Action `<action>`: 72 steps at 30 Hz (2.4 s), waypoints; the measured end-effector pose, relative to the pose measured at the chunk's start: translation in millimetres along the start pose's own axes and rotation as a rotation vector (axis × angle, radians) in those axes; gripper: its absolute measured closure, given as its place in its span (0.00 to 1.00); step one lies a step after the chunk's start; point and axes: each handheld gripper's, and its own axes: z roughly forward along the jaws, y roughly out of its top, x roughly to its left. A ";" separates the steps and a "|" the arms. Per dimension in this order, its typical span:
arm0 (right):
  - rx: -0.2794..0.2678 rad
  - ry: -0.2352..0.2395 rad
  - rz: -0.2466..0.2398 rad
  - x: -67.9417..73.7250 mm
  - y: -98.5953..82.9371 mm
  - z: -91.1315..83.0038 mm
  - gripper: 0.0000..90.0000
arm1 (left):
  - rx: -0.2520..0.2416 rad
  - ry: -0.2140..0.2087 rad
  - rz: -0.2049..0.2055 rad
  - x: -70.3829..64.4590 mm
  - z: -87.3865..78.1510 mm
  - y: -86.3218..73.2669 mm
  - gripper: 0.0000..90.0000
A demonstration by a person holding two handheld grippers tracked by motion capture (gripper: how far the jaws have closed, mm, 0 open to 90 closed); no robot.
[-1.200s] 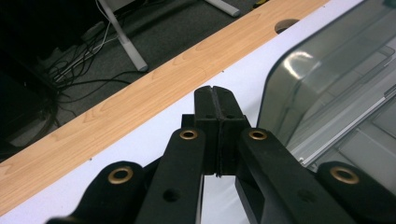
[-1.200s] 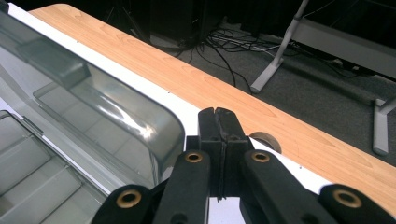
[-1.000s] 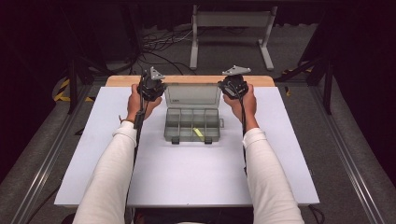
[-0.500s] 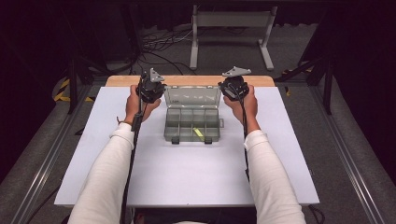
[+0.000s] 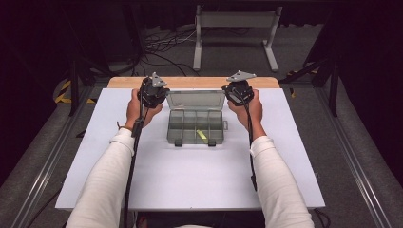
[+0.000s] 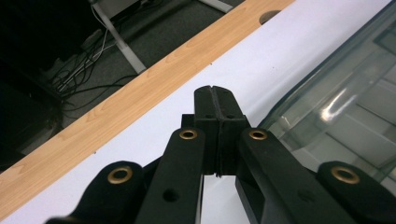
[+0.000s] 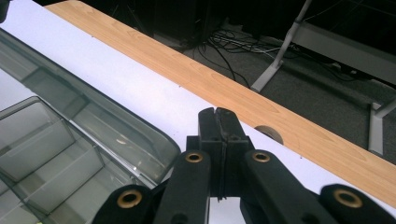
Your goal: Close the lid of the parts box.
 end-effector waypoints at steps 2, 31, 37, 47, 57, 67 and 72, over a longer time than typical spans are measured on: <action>0.000 -0.003 -0.001 0.5 -0.3 -0.4 1.00 | 0.001 -0.001 0.006 -0.6 -0.9 -0.1 1.00; -0.019 -0.020 0.007 13.3 -6.7 -12.9 1.00 | -0.022 0.032 -0.009 -14.2 -9.6 -11.5 1.00; -0.021 -0.022 0.005 15.5 -8.1 -14.9 1.00 | -0.021 0.042 0.018 -17.0 -11.6 -13.4 1.00; -0.017 -0.012 -0.007 18.5 -9.6 -17.6 1.00 | -0.007 0.053 0.033 -21.6 -12.1 -16.3 1.00; -0.004 0.001 -0.023 20.7 -13.0 -19.5 1.00 | -0.003 0.065 0.061 -25.0 -14.7 -19.3 0.99; 0.013 0.043 -0.061 29.0 -18.5 -25.8 1.00 | 0.004 0.042 0.080 -29.2 -19.6 -21.6 0.98; 0.031 0.064 -0.099 37.3 -24.1 -27.0 1.00 | 0.004 0.028 0.112 -35.8 -20.8 -22.5 0.97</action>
